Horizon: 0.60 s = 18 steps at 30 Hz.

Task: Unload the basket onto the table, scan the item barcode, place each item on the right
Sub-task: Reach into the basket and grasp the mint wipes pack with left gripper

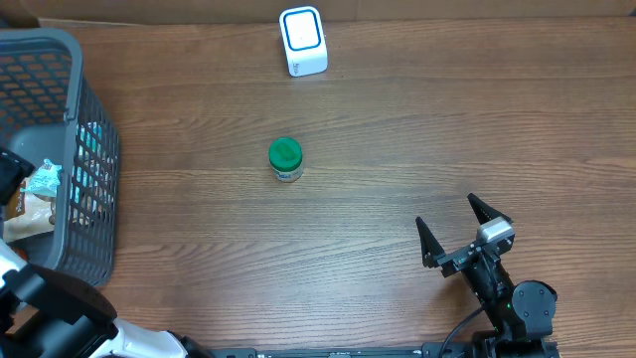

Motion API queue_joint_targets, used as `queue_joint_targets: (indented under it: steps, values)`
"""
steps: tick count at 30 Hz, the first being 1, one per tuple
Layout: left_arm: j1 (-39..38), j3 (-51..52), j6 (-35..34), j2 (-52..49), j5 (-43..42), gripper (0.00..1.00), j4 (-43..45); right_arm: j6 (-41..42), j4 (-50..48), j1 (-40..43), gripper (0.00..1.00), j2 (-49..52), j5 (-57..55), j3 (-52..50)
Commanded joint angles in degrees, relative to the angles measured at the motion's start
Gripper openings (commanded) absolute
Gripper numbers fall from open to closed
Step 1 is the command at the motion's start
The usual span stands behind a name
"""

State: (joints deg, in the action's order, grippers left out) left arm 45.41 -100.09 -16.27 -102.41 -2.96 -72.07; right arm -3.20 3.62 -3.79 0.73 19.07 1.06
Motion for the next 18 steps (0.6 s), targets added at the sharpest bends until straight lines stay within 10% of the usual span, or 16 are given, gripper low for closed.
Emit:
queue_joint_targets:
  steps: [1,10,18]
  values:
    - [-0.24,6.58,1.07,-0.24,-2.91,0.75,4.98,0.24,-0.35,0.13,1.00,-0.44,-0.37,-0.59]
    - [-0.96,22.49,1.03,-0.35,-4.85,0.75,28.04,0.24,-0.35,0.13,1.00,-0.44,-0.37,-0.59]
    - [-4.50,28.92,1.05,-0.44,-4.50,0.54,38.42,0.24,-0.33,0.13,1.00,-0.44,-0.37,-0.59]
